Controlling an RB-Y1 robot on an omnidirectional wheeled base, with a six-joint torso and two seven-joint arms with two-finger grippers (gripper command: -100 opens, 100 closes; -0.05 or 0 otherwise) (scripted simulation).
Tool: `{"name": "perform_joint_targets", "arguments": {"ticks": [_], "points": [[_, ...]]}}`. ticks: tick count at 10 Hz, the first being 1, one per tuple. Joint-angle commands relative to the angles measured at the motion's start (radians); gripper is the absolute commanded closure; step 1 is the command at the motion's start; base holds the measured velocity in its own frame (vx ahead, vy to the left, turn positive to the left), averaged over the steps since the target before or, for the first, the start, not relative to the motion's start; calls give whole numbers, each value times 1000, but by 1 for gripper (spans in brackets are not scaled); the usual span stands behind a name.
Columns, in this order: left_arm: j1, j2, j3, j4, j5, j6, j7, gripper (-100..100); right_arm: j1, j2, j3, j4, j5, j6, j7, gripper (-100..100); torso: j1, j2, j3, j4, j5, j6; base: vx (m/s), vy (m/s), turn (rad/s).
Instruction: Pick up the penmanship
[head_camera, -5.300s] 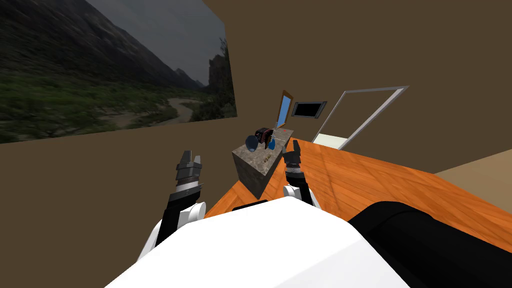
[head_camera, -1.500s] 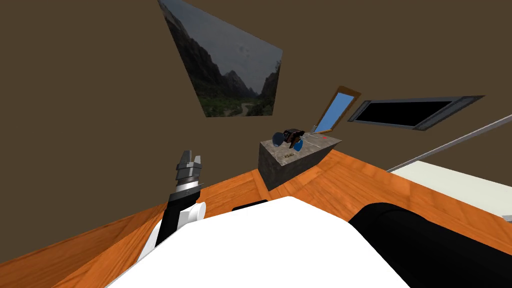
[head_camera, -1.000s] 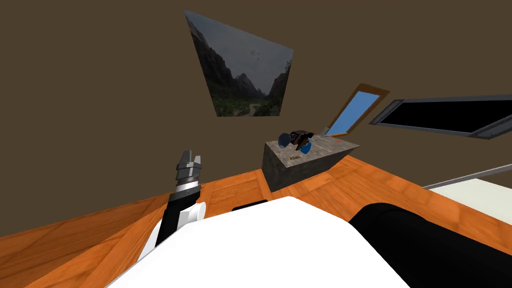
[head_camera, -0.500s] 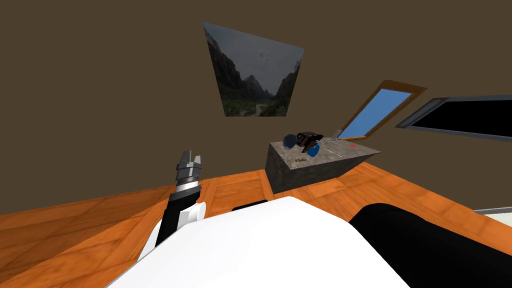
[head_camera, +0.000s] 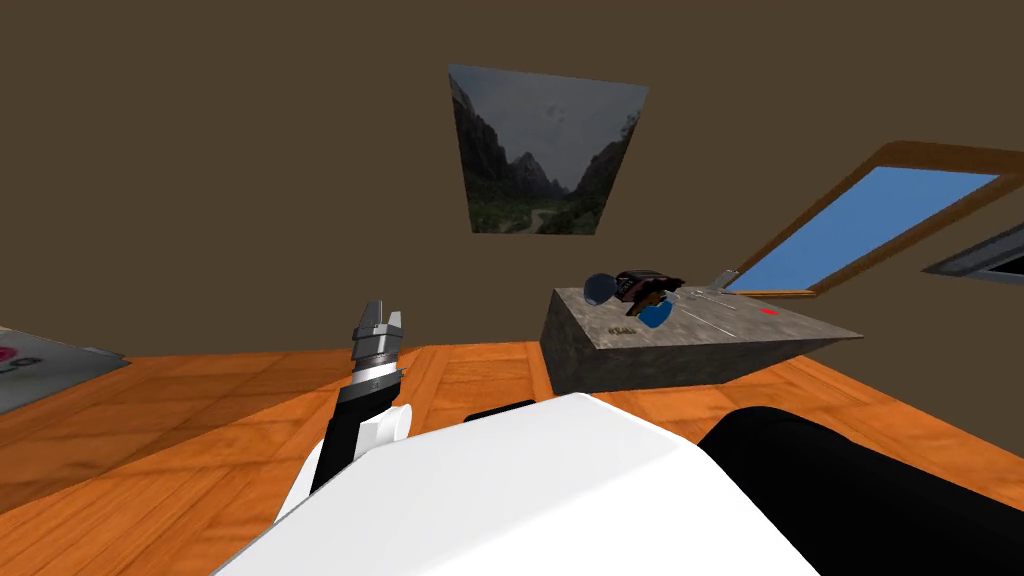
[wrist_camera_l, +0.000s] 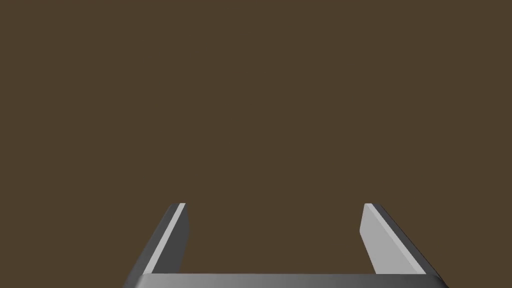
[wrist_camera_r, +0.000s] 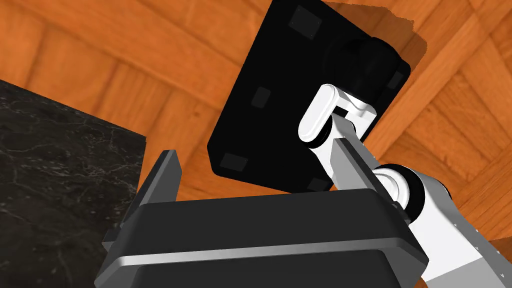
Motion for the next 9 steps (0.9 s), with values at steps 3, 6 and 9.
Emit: {"name": "perform_joint_targets", "arguments": {"ticks": [3,6,9], "points": [[0,0,0,0,0,0,0,0,29,-102,-19,63,103,23,-15,-100,0,-1,0,0,0,0,0,-20,305],[0,0,0,0,0,0,0,0,35,-186,-43,131,166,30,-13,-100,0,-2,-1,0,0,-1,11,-30,344],[0,0,0,0,0,0,0,0,37,-223,-56,168,201,35,-11,-100,-1,-3,-2,-1,0,-1,14,-40,262]]}}
